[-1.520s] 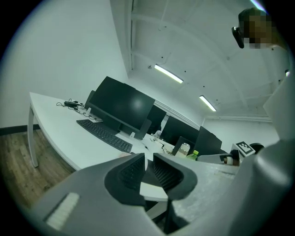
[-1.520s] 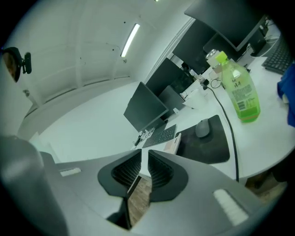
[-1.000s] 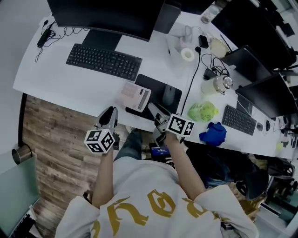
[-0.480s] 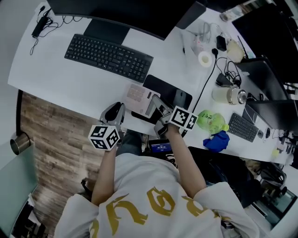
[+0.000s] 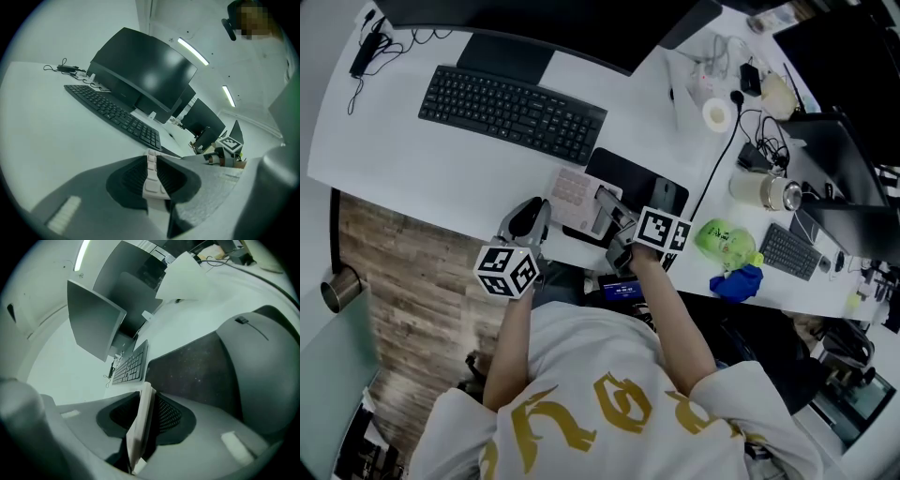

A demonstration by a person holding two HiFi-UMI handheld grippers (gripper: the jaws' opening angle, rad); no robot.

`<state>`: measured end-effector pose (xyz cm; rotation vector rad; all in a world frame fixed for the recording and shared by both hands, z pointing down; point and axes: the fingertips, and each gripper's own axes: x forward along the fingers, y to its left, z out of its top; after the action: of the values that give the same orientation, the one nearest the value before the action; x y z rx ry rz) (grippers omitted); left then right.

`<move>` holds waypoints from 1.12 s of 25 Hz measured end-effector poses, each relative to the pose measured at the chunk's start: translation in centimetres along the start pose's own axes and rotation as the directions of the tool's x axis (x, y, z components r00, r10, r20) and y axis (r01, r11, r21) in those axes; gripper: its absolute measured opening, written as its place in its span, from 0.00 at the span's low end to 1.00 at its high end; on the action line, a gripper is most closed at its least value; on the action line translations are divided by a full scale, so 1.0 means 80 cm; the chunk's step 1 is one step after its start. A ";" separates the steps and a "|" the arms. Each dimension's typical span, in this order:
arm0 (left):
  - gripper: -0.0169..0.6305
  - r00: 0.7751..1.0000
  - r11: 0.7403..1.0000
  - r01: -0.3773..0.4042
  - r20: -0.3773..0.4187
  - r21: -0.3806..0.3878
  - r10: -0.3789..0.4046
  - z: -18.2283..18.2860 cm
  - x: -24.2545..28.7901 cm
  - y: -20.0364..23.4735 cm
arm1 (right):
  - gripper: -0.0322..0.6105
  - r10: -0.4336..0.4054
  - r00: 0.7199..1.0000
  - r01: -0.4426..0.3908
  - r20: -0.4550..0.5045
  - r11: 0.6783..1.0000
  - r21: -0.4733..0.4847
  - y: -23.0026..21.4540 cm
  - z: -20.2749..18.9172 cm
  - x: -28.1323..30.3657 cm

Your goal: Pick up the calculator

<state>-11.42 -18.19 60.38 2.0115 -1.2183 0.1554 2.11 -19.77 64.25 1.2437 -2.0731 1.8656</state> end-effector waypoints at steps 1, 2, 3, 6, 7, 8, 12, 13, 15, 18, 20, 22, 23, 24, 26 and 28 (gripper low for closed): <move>0.12 1.000 1.000 0.000 -0.001 -0.004 0.000 0.001 0.001 0.001 | 0.26 0.006 1.000 -0.006 -0.005 1.000 0.009 0.000 0.000 0.000; 0.12 1.000 1.000 0.001 0.000 -0.007 -0.001 0.002 0.002 0.001 | 0.26 0.012 1.000 -0.012 -0.009 1.000 0.019 0.000 0.001 0.001; 0.12 1.000 1.000 0.002 0.002 -0.010 -0.001 0.003 0.003 0.001 | 0.25 0.017 1.000 -0.017 -0.013 0.999 0.030 0.000 0.001 0.002; 0.12 1.000 1.000 0.008 0.014 -0.020 -0.008 0.006 0.009 -0.003 | 0.24 0.035 0.999 -0.033 -0.021 0.997 0.063 -0.001 0.000 0.002; 0.12 1.000 1.000 0.011 0.019 -0.024 -0.011 0.008 0.012 -0.004 | 0.24 0.045 0.999 -0.043 -0.022 0.996 0.079 -0.001 0.001 0.002; 0.12 1.000 1.000 0.015 0.025 -0.024 -0.015 0.011 0.014 -0.005 | 0.24 0.057 0.998 -0.055 -0.020 0.994 0.094 0.000 0.003 0.002; 0.12 0.998 0.999 0.028 0.061 -0.034 -0.026 0.026 0.013 -0.017 | 0.23 0.086 0.996 -0.085 -0.006 0.993 0.087 0.010 0.008 -0.011; 0.12 0.997 0.999 0.031 0.074 -0.036 -0.028 0.030 0.010 -0.022 | 0.23 0.091 0.996 -0.090 -0.001 0.992 0.085 0.012 0.010 -0.016; 0.12 0.995 0.999 0.031 0.093 -0.025 -0.029 0.035 0.003 -0.032 | 0.23 0.112 0.994 -0.113 0.019 0.988 0.101 0.015 0.012 -0.027; 0.12 0.994 1.000 0.020 0.110 -0.002 -0.019 0.039 -0.008 -0.041 | 0.23 0.149 0.987 -0.155 0.058 0.980 0.125 0.025 0.016 -0.040; 0.12 0.993 1.000 0.016 0.118 0.013 -0.017 0.041 -0.016 -0.049 | 0.23 0.161 0.984 -0.171 0.078 0.976 0.137 0.030 0.016 -0.051; 0.12 0.991 0.999 0.014 0.129 0.033 -0.018 0.045 -0.024 -0.059 | 0.23 0.171 0.980 -0.185 0.101 0.970 0.160 0.034 0.016 -0.062; 0.12 0.990 0.999 0.013 0.137 0.041 -0.018 0.047 -0.028 -0.063 | 0.23 0.178 0.978 -0.196 0.113 0.966 0.172 0.037 0.017 -0.067; 0.12 0.989 0.999 0.012 0.145 0.048 -0.018 0.050 -0.032 -0.066 | 0.23 0.187 0.975 -0.207 0.123 0.962 0.178 0.041 0.017 -0.073; 0.12 0.987 0.998 0.009 0.159 0.063 -0.019 0.055 -0.040 -0.073 | 0.23 0.199 0.970 -0.223 0.142 0.959 0.177 0.049 0.017 -0.083; 0.12 0.985 0.997 0.007 0.174 0.078 -0.021 0.060 -0.048 -0.081 | 0.23 0.205 0.966 -0.230 0.156 0.959 0.168 0.055 0.016 -0.095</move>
<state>-9.55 -17.05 51.71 2.1369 -1.3238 0.0196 5.06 -17.44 56.18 1.2605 -2.2325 2.1695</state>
